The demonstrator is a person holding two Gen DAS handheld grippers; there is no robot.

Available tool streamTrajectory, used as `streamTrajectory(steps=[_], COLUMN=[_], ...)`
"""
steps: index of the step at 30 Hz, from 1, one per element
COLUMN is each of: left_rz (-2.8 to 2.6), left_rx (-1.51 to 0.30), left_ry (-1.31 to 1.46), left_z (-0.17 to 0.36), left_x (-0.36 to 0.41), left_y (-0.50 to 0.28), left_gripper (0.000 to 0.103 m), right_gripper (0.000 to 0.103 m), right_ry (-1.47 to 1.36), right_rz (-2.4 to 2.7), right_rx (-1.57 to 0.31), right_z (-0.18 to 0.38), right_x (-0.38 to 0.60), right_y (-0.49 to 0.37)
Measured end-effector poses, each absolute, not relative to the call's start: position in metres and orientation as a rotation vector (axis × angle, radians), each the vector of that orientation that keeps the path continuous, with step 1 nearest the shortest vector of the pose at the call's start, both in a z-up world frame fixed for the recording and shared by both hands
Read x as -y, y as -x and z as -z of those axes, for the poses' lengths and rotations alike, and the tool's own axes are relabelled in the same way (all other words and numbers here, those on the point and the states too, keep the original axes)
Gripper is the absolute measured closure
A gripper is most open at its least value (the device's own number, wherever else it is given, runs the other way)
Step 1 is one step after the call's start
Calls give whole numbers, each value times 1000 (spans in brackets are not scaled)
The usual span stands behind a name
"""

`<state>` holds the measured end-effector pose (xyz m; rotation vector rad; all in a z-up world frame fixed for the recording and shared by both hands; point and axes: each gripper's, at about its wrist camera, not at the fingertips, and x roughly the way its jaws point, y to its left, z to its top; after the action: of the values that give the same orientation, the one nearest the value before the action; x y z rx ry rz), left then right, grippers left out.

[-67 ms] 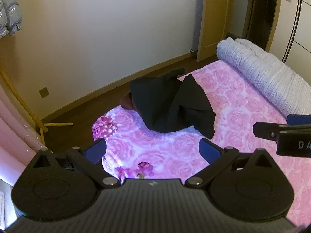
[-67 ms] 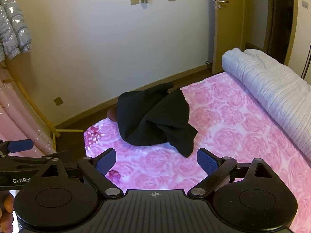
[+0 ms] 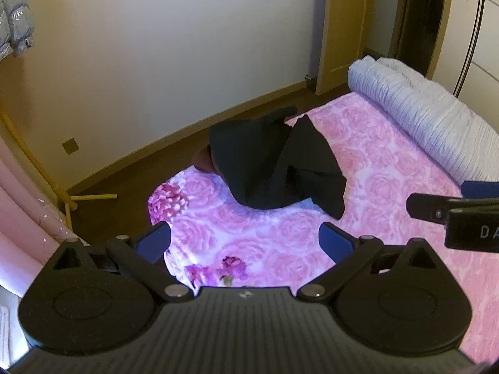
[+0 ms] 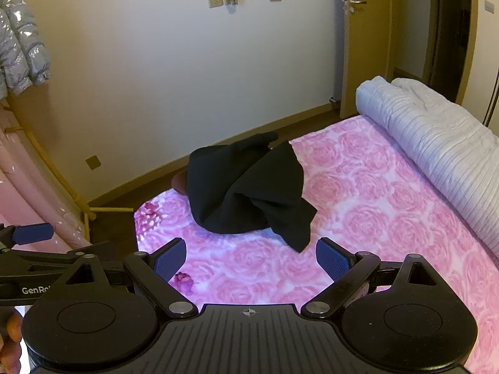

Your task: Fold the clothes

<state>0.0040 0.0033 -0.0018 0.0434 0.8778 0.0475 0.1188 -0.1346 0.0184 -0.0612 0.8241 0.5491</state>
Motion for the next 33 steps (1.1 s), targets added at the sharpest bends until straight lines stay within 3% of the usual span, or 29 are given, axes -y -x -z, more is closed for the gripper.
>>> streamTrajectory(steps=[33], left_rz=[-71], left_rx=[-901], left_ry=[-32], left_z=[2], left_x=[-16], left_y=[-17], left_gripper=[4], right_gripper=[10], right_ry=[89], right_rz=[-555], right_rx=[-828], right_z=[-11], right_x=[125], right_y=[-118])
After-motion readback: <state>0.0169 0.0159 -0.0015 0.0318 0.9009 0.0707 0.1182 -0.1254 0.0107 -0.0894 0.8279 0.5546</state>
